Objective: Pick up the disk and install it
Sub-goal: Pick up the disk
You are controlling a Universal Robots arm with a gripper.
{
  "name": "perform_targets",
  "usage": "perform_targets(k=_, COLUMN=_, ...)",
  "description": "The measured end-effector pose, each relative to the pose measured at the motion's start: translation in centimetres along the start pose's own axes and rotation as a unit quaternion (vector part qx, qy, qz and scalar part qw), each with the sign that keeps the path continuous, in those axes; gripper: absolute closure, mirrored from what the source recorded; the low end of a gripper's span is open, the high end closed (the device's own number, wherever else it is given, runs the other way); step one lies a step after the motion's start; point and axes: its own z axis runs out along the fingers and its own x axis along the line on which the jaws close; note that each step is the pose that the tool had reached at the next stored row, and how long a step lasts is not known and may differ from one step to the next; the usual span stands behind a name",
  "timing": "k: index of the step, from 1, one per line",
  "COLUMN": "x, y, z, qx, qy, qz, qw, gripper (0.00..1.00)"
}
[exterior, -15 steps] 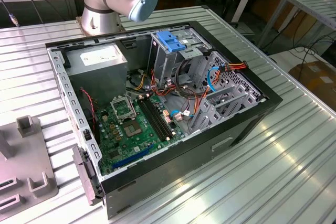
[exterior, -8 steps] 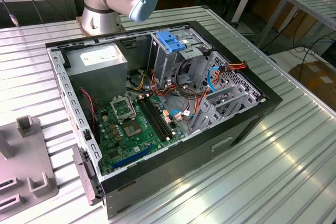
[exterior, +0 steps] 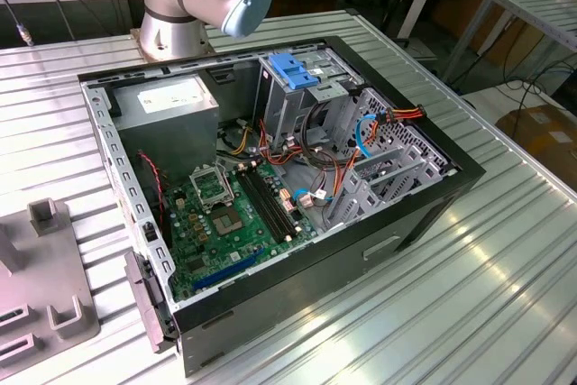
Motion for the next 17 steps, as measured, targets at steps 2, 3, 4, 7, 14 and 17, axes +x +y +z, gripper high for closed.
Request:
perform_targets(k=2, x=0.00, y=-0.11, z=0.00, qx=0.0000, qy=0.0000, qz=0.000, qw=1.00000, gripper=0.63)
perform_targets(k=3, x=-0.01, y=-0.20, z=0.00, qx=0.0000, qy=0.0000, qz=0.000, qw=1.00000, gripper=0.63)
perform_targets(k=4, x=-0.01, y=-0.26, z=0.00, qx=0.0000, qy=0.0000, qz=0.000, qw=1.00000, gripper=0.63)
perform_targets(k=7, x=-0.01, y=-0.41, z=0.00, qx=0.0000, qy=0.0000, qz=0.000, qw=1.00000, gripper=0.63)
perform_targets(k=14, x=-0.02, y=-0.83, z=0.01, qx=0.0000, qy=0.0000, qz=0.000, qw=1.00000, gripper=0.63)
perform_targets(k=17, x=-0.03, y=-1.10, z=0.02, qx=0.0000, qy=0.0000, qz=0.000, qw=1.00000, gripper=0.63)
